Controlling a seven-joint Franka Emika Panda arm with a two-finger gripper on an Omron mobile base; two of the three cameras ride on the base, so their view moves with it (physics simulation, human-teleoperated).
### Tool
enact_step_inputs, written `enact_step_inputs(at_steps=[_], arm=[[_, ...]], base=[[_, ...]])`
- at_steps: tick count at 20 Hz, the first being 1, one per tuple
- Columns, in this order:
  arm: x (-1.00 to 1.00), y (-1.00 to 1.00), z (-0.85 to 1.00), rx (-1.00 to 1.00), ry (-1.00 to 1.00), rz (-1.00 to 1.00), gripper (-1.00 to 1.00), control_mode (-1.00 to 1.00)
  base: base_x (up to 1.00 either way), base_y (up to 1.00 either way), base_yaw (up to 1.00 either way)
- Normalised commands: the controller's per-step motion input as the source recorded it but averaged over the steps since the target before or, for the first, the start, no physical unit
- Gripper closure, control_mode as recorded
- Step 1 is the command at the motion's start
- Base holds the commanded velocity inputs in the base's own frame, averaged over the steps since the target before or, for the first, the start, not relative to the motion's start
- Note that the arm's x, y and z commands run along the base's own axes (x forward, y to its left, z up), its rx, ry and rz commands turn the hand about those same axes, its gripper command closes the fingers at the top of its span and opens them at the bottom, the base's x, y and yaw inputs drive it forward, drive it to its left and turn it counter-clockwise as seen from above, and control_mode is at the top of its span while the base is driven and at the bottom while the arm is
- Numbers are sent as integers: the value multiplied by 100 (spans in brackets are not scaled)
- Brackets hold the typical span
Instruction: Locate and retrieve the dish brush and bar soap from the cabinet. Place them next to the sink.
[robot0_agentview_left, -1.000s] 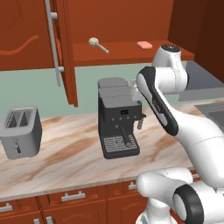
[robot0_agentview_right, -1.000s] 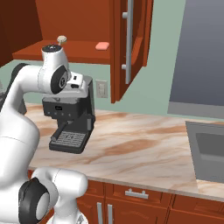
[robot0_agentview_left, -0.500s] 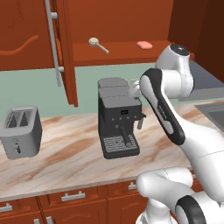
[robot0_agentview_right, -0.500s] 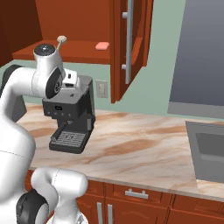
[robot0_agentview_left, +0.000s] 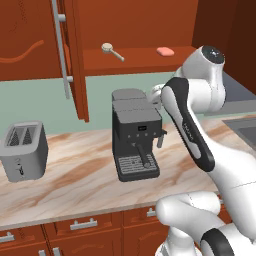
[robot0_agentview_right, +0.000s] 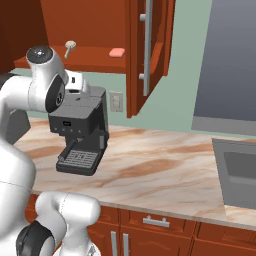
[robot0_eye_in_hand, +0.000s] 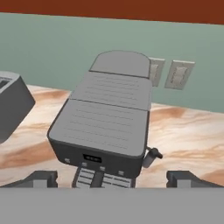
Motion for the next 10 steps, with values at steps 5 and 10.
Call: enact_step_inputs(at_steps=[5, 10], arm=[[-2, 0, 52, 2, -9, 0, -100, -100], [-2, 13, 54, 0, -9, 2, -100, -100]], base=[[0, 0, 0], [0, 0, 0]])
